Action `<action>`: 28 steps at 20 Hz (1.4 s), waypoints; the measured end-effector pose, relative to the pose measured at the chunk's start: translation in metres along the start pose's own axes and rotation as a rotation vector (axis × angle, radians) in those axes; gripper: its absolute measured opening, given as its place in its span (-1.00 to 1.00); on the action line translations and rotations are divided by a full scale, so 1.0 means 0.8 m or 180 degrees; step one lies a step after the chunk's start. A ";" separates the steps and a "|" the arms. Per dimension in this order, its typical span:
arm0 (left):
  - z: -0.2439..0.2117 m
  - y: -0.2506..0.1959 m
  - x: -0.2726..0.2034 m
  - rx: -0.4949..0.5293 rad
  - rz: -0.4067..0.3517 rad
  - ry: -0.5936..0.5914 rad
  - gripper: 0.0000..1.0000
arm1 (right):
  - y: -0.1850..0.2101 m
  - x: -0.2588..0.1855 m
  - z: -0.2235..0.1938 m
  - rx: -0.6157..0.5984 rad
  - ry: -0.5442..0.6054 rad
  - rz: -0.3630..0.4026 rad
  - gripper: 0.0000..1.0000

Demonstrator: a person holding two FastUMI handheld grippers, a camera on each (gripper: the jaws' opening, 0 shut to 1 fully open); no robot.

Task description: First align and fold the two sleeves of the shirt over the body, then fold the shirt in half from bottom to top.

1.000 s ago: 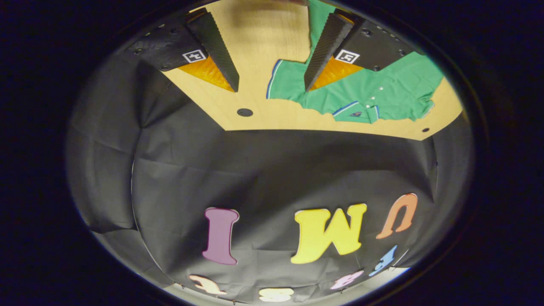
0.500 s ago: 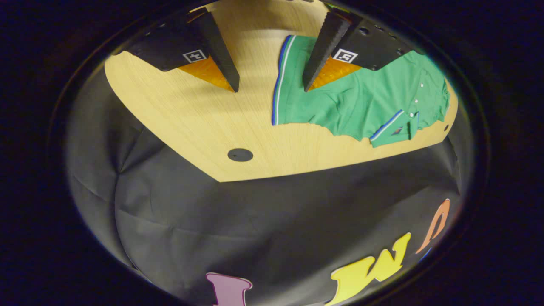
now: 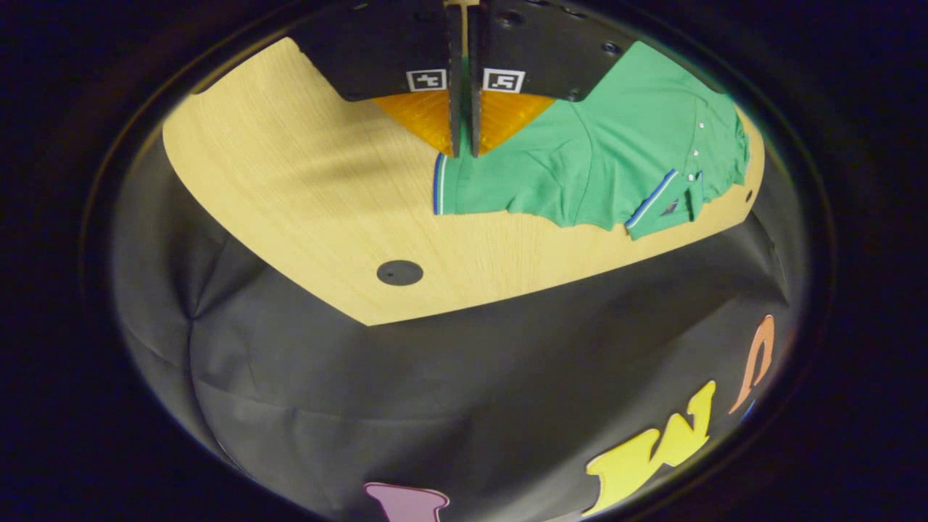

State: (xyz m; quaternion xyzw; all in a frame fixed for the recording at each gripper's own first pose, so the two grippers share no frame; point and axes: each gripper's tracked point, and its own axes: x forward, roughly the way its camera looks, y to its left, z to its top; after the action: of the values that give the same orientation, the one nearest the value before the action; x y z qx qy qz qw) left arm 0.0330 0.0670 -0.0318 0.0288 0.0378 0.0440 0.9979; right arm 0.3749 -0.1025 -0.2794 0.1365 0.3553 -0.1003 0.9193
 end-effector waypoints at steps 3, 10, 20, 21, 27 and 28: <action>0.002 0.006 0.001 0.0002 0.0034 -0.0007 1.00 | 0.007 -0.007 0.006 -0.0247 -0.0037 0.0011 -0.99; 0.001 0.022 0.000 -0.0077 0.0112 0.0031 1.00 | 0.054 -0.053 0.048 -0.0551 -0.0354 0.0099 -0.96; 0.000 0.032 -0.002 -0.0147 0.0164 0.0084 1.00 | 0.202 -0.089 0.044 -0.0809 -0.0515 0.0406 -0.84; 0.002 0.034 -0.003 -0.0128 0.0198 0.0075 1.00 | 0.213 -0.098 0.046 -0.0863 -0.0554 0.0445 -0.71; 0.019 0.030 -0.012 -0.0088 0.0217 -0.0053 1.00 | 0.254 -0.164 0.069 -0.1031 -0.0915 0.0627 0.86; 0.019 0.027 -0.014 -0.0073 0.0195 -0.0064 1.00 | 0.257 -0.181 0.073 -0.0995 -0.0941 0.0694 0.95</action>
State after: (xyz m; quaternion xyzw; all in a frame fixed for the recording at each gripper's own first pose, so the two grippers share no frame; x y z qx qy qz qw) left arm 0.0212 0.0869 -0.0146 0.0189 0.0263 0.0746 0.9967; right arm 0.3640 0.0849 -0.1025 0.0139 0.2112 0.0368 0.9766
